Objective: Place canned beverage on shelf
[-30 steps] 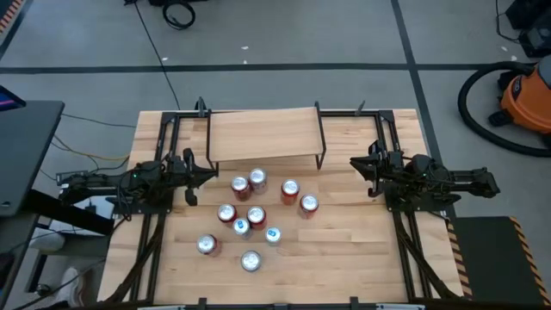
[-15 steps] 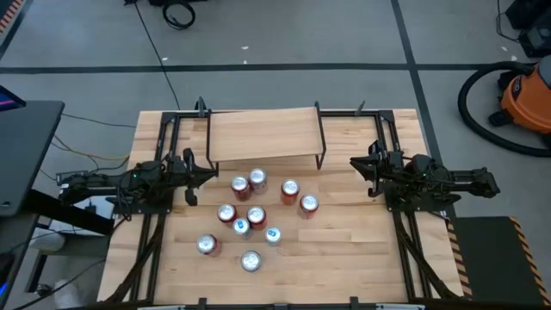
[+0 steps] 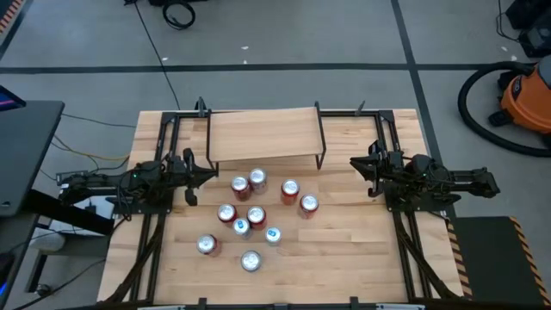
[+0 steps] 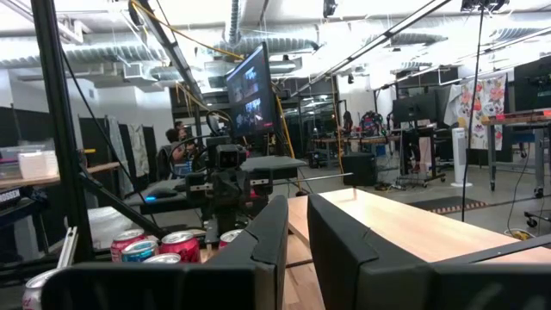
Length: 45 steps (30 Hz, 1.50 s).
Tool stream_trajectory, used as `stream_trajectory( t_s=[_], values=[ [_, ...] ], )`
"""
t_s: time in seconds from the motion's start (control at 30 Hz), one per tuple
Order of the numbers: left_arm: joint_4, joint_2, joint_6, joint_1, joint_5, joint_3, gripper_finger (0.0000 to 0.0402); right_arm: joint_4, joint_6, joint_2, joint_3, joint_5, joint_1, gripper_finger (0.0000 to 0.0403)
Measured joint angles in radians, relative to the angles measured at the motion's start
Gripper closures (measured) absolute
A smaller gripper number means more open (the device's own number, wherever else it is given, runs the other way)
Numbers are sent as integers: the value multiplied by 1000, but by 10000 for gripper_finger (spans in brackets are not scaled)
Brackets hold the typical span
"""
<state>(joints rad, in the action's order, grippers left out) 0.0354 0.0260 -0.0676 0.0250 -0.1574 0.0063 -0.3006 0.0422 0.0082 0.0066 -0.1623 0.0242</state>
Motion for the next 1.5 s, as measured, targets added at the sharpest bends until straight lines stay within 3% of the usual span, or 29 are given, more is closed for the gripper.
stream_trajectory(
  t_s=[0.13, 0.33, 0.9, 1.03, 1.17, 1.5],
  values=[
    [23, 0, -70, 0, -2, 0, 363, -3, -5, 0, 0, 0, 0, 344],
    [93, 0, -277, 0, -2, 0, 363, -42, -162, 0, 0, -37, 1, 344],
    [125, 0, -381, -1, 1, 0, 363, -173, -106, 0, 0, -30, 1, 345],
    [132, 0, -301, -1, 5, 0, 363, -207, -50, 0, 0, -67, 1, 344],
    [190, 0, -184, -1, 6, 0, 363, -212, -80, 4, 0, -174, 11, 344],
    [233, 0, -28, -1, 114, 20, 363, -302, -151, 47, 0, -179, 50, 344]
  ],
)
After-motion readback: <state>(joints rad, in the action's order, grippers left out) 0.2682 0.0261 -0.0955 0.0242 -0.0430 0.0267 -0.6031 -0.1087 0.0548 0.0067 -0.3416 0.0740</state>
